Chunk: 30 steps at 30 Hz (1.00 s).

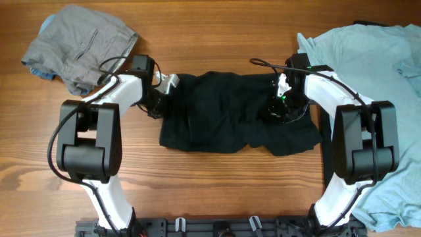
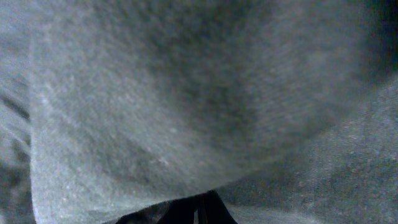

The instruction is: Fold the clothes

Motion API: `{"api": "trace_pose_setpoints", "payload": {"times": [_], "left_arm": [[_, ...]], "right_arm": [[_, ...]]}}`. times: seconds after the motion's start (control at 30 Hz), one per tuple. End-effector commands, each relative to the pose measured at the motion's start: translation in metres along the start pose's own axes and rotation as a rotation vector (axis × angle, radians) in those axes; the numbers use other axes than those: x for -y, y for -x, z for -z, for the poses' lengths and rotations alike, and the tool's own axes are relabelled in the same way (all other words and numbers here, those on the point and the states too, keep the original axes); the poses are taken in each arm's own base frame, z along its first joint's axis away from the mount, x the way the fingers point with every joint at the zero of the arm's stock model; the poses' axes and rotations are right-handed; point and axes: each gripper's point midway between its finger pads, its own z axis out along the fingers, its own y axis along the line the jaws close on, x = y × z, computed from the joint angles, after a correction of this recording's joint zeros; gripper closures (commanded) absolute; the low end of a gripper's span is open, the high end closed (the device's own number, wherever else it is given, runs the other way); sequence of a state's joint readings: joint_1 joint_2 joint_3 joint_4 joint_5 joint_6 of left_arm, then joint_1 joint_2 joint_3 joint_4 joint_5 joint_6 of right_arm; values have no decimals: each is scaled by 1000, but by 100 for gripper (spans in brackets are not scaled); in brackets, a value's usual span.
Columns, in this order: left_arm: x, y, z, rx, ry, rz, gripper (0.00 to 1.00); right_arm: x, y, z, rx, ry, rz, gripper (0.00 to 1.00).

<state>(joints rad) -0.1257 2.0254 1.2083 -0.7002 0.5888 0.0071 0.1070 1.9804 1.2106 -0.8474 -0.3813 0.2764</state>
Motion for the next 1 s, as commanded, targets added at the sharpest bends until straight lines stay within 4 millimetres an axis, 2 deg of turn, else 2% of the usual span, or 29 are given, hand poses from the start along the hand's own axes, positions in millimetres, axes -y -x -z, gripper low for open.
{"api": "trace_pose_setpoints", "payload": {"times": [0.0, 0.03, 0.1, 0.2, 0.27, 0.33, 0.4, 0.47, 0.53, 0.7, 0.73, 0.8, 0.97], "left_arm": [[-48, -35, -6, -111, 261, 129, 96], [-58, -39, 6, -127, 328, 149, 96], [-73, -43, 43, -146, 456, 188, 96], [-79, -33, 115, -107, 620, 252, 96], [-66, -17, 163, -38, 665, 251, 96], [-46, 1, 193, 43, 657, 230, 96], [-17, 16, 207, 101, 610, 183, 96], [21, 25, 202, 123, 543, 108, 96], [49, 26, 186, 116, 528, 45, 96], [94, 13, 134, 27, 528, -57, 96], [108, 6, 104, -25, 536, -76, 96], [117, -2, 85, -66, 535, -88, 96], [143, -28, 22, -182, 560, -184, 96]], "right_arm": [[14, -4, -15, -32, -61, -21, 96], [12, -4, -8, -24, -59, -19, 96], [5, 0, 11, 14, -47, -1, 96], [-3, 8, 49, 103, -35, 17, 96], [-8, 11, 74, 175, -27, 32, 96], [-12, 11, 85, 208, -23, 47, 94], [-12, 11, 90, 224, -26, 50, 94], [-12, 11, 90, 225, -30, 49, 94], [-11, 11, 90, 226, -33, 50, 94], [-11, 11, 90, 226, -33, 50, 94], [-11, 11, 90, 226, -33, 49, 94], [-11, 11, 90, 226, -33, 49, 94], [-11, 10, 90, 224, -33, 48, 94]]}}
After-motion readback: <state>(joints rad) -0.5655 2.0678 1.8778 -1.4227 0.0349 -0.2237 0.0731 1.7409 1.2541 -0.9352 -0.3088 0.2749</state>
